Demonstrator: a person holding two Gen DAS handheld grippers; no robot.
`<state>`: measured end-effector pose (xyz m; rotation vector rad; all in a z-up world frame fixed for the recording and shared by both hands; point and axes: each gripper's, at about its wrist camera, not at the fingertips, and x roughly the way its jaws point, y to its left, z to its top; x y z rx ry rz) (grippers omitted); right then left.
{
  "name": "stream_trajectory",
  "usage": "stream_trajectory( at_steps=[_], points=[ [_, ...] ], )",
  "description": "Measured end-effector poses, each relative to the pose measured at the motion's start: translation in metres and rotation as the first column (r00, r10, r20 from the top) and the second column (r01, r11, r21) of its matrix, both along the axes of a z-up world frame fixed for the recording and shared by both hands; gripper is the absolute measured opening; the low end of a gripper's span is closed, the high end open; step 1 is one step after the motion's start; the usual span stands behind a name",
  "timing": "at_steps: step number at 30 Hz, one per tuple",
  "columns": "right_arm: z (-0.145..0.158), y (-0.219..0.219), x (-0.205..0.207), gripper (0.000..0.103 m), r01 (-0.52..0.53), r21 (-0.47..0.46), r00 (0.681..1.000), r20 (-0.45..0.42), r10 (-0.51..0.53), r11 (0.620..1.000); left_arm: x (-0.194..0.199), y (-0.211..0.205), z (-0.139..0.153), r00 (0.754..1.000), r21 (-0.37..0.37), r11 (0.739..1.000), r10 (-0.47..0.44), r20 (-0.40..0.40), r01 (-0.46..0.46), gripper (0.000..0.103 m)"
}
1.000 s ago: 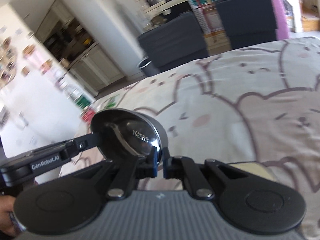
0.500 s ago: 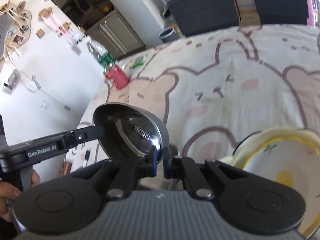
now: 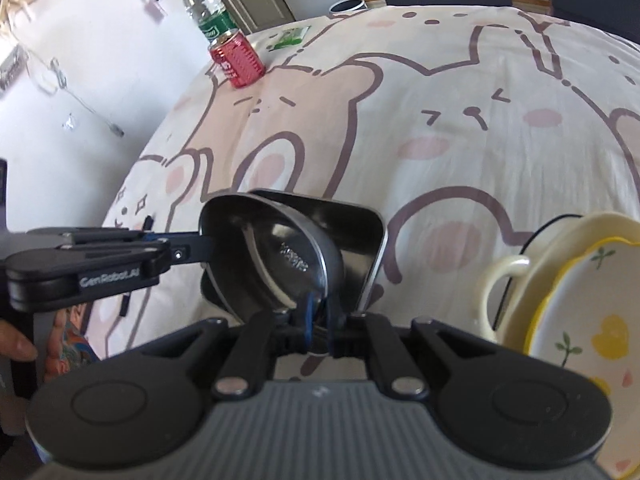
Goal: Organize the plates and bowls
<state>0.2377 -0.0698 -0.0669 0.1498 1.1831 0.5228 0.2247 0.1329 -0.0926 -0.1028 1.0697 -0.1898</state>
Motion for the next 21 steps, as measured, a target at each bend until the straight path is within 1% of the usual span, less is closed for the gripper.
stream_trajectory(
  at_steps=[11, 21],
  points=[
    [-0.012, 0.008, 0.014, 0.011, 0.006, -0.014, 1.0, -0.03, -0.007, 1.0, 0.011, -0.003, -0.012, 0.999, 0.021, 1.0, -0.01, -0.039, 0.011, 0.012],
    [-0.017, 0.013, 0.017, 0.012, 0.016, -0.036, 1.0, -0.016, -0.017, 0.999, 0.017, -0.009, -0.016, 0.999, 0.052, 0.999, -0.012, -0.037, 0.014, 0.012]
  ],
)
